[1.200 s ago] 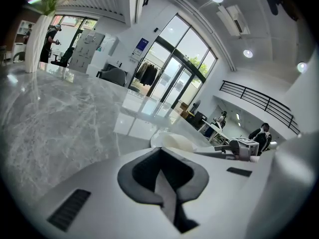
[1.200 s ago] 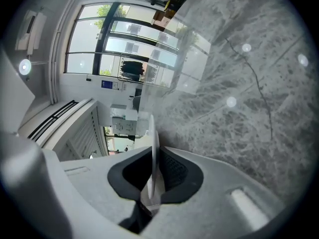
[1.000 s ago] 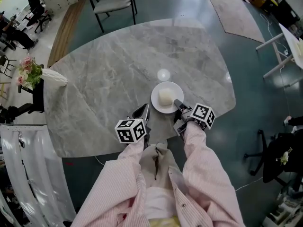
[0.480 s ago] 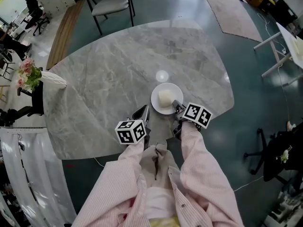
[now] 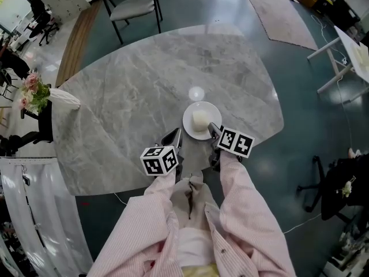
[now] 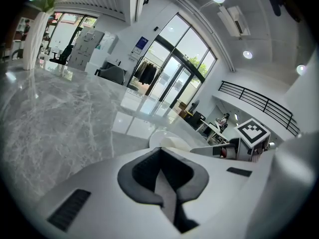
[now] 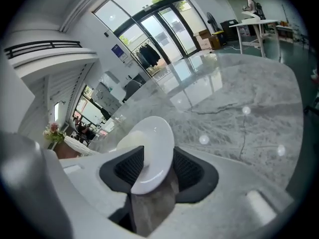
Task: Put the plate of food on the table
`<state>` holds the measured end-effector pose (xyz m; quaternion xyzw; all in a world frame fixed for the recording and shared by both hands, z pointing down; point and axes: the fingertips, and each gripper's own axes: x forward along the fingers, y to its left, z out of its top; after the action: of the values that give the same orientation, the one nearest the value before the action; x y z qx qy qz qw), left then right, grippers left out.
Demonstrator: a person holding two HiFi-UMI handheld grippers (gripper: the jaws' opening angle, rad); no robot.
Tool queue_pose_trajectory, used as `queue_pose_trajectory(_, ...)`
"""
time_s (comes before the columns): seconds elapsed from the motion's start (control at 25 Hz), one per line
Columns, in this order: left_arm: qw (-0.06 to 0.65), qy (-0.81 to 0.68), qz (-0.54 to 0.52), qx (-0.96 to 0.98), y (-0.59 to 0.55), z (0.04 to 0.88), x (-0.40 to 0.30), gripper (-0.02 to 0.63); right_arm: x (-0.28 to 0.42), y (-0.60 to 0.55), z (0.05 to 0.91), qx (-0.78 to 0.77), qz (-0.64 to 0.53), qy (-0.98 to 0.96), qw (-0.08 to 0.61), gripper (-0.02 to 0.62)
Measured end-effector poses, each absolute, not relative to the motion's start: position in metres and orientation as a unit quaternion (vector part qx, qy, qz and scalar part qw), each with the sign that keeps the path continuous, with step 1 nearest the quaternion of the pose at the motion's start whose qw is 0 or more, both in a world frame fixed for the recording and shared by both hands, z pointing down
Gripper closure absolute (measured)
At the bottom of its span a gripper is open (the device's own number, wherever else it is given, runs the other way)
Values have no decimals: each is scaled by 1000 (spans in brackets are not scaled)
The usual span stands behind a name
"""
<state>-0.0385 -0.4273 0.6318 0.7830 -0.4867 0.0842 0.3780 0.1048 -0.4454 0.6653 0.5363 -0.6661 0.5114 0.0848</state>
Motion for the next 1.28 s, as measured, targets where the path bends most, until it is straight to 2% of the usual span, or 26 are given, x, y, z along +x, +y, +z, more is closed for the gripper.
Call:
queue_pose_trajectory(0.6,357,-490,72,792,-424,611,-44,609,121,-439,648,554,476,-676,97,430)
queue_pose_trajectory(0.8,323,-480,65,813,-418,585,-41,609,116,-434,622,535,441,-714,98,489)
queue_pose_trajectory(0.96,296,-467,56,831,-412,563,-34,609,111,-431,596,515,409,-749,85,589)
queue_pose_trajectory(1.28,238,-464,29,853,-406,514,-36,609,105,-422,545,478,351,-803,55,589)
